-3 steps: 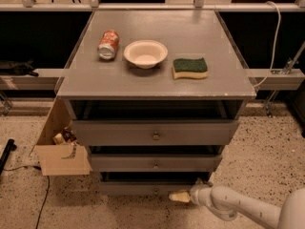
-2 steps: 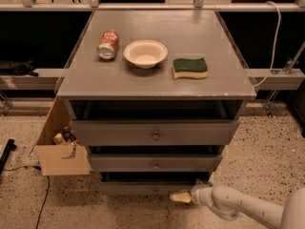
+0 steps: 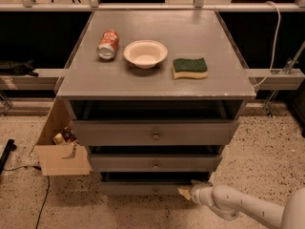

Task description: Open bottom drawer

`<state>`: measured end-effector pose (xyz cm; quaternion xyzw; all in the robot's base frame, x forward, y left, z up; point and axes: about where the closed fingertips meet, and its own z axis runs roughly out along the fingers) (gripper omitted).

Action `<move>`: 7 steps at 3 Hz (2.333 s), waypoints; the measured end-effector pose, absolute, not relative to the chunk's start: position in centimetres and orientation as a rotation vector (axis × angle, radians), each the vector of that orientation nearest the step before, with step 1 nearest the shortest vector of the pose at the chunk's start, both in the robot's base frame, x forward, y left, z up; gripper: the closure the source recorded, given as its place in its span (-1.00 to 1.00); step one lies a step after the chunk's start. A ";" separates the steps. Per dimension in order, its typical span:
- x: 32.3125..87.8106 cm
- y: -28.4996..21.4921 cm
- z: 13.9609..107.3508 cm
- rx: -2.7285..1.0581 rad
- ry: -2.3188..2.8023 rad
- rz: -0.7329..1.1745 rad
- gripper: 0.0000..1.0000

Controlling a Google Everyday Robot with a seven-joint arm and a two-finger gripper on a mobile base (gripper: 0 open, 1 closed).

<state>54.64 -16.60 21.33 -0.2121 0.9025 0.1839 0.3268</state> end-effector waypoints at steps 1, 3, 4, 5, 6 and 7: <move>54.9 -16.4 21.2 -0.555 2.367 0.480 0.44; 56.5 -15.9 19.8 -0.553 2.381 0.462 1.00; 56.5 -15.9 19.8 -0.553 2.381 0.462 1.00; 56.5 -15.9 19.8 -0.553 2.381 0.462 0.67; 56.5 -15.8 19.8 -0.553 2.382 0.462 0.21; 56.9 -16.0 21.4 -0.562 2.369 0.439 -0.26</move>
Offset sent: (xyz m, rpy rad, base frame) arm 0.0368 0.0085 -0.0327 -0.0403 0.0212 -0.0243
